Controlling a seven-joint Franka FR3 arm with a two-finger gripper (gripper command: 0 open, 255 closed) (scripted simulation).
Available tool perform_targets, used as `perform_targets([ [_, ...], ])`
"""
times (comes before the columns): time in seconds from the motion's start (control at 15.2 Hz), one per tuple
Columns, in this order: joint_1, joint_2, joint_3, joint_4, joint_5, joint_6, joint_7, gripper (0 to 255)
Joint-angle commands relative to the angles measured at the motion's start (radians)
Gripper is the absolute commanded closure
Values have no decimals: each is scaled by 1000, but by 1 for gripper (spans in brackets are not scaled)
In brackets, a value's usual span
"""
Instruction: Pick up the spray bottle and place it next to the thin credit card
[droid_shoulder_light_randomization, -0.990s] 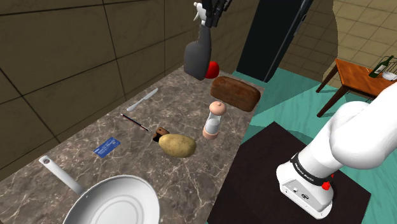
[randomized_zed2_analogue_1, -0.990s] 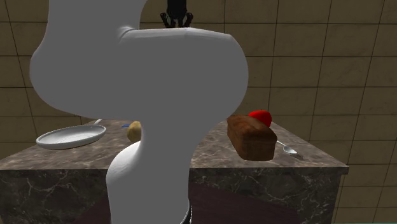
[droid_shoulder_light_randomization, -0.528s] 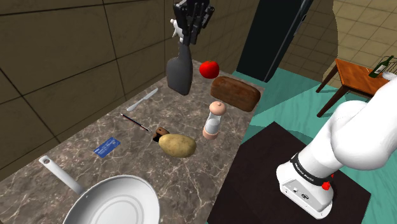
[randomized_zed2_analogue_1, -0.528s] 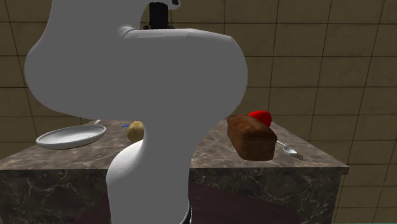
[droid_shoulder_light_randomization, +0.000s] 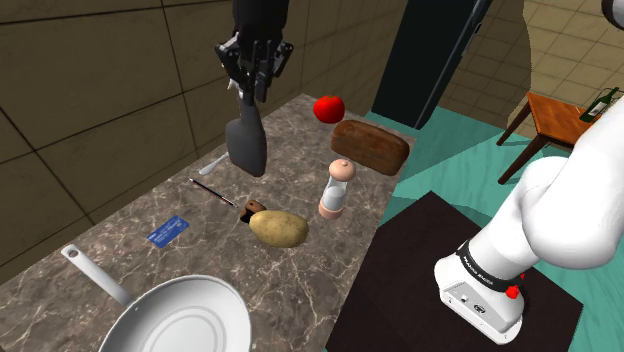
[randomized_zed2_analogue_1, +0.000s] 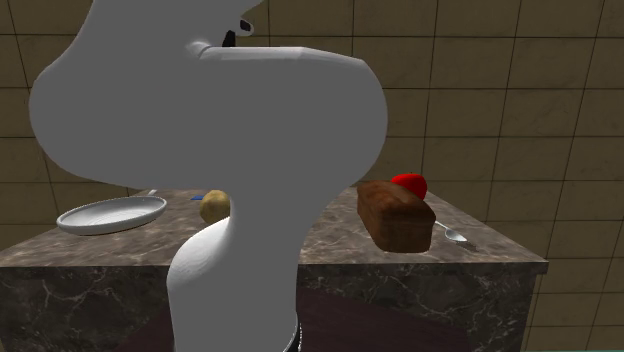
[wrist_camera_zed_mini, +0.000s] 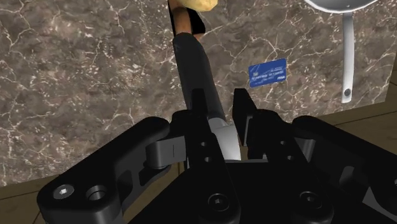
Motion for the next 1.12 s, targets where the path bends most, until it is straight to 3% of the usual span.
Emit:
perform_targets([
  [0.0,24,42,22,15,-19,27,48,255],
  [0.79,207,384,78,276,-179,81,294,255],
  [1.06,204,388,75,228,-182,132,297,255],
])
